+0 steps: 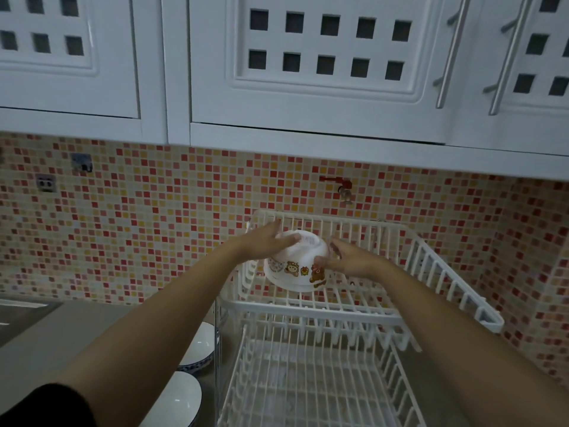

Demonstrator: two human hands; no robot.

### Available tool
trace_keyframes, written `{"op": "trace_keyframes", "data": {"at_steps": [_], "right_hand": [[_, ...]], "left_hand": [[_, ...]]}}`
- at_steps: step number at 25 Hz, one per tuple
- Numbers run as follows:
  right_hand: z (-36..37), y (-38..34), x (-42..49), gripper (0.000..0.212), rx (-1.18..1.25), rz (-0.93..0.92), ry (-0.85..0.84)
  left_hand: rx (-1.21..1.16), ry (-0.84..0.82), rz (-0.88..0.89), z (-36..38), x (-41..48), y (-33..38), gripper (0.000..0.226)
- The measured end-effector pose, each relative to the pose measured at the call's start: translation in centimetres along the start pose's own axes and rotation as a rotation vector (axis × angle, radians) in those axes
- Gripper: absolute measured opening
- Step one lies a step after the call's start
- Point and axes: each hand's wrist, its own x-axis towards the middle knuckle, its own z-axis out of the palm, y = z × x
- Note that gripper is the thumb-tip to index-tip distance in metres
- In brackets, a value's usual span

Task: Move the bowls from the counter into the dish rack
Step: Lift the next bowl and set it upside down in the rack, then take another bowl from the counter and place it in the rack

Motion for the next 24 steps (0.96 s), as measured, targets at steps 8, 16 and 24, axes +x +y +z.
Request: {"op": "trace_keyframes", "data": {"at_steps": [8,16,24], "right_hand": [[4.2,-12.0,0.0,0.054,-0.097,-0.337,0.277],[16.4,-22.4,3.5,0.059,-0.487,-0.342,0.281],[35.2,-21.4,8.9,0.051,-0.475,-0.223,-0.015]], "left_hand": [[-0.034,0.186,-0.005,-7.3,-3.7,-5.2,0.060],[0.080,0.238,-0.225,-12.1,-9.3,-17.6,0.058],[0.076,0.046,-0.467,-8.5,-14.9,-34.2,0.055]]}}
